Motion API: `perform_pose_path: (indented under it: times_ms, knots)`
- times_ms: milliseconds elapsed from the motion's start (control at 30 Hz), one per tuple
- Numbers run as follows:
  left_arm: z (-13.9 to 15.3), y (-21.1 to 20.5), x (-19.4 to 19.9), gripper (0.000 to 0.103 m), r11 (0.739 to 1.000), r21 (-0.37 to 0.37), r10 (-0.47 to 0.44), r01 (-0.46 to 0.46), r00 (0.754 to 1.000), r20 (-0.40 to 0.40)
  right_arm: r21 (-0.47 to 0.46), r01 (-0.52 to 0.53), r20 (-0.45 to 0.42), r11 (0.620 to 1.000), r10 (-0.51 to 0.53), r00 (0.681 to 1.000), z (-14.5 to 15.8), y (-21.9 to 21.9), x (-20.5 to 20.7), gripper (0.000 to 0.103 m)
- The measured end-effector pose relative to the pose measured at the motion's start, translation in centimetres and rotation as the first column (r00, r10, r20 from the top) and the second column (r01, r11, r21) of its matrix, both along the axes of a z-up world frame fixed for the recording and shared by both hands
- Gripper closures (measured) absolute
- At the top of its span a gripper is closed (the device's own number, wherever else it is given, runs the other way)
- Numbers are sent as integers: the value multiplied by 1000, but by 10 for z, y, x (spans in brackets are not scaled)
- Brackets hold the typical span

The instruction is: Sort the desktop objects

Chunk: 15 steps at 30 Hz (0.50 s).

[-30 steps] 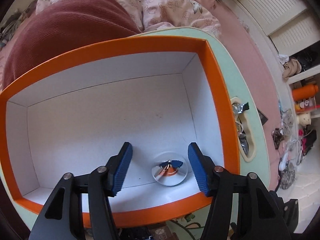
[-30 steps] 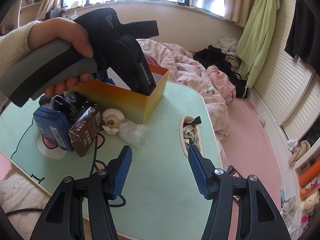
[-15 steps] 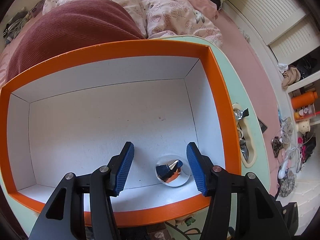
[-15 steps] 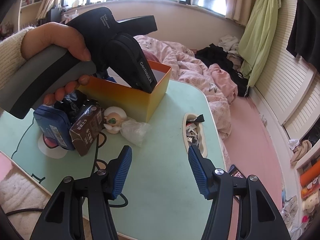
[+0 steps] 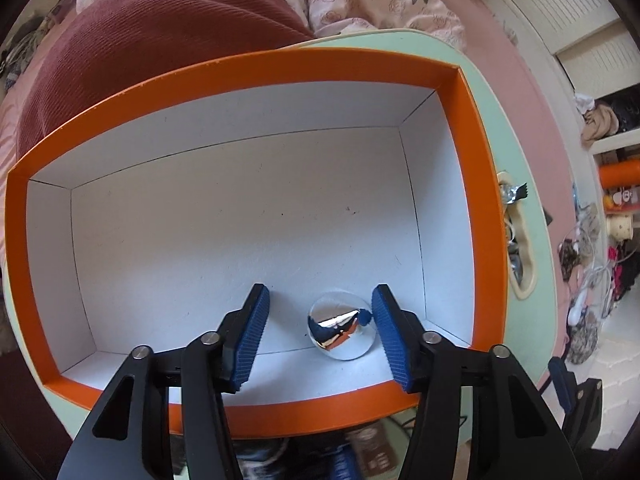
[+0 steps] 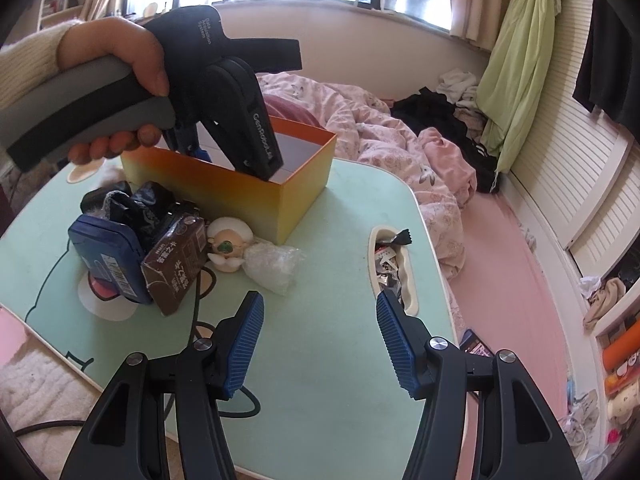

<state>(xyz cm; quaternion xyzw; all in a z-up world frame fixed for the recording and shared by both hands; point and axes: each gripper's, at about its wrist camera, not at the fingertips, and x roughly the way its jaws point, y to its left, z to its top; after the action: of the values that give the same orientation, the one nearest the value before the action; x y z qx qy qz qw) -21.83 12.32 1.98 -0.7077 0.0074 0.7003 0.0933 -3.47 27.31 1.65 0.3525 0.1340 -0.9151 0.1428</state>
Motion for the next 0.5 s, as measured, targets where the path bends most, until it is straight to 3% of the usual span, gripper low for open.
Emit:
perform_pose_path:
  times_ms: [133, 200, 300, 500]
  knots:
    - [2, -18, -10, 60, 999, 21, 26, -26, 1000, -13, -7, -4, -3, 1000, 4, 1000, 0, -2, 1, 44]
    - [3, -27, -15, 70, 999, 35, 41, -41, 999, -20, -7, -1, 0, 1000, 1, 1000, -1, -2, 0, 44]
    - [5, -37, -23, 71, 998, -6, 68, -68, 996, -53, -11, 1, 2, 1000, -1, 1000, -1, -2, -1, 44]
    - [13, -62, -34, 72, 993, 24, 117, -115, 988, -103, -10, 1, 9, 1000, -1, 1000, -3, -4, -1, 44]
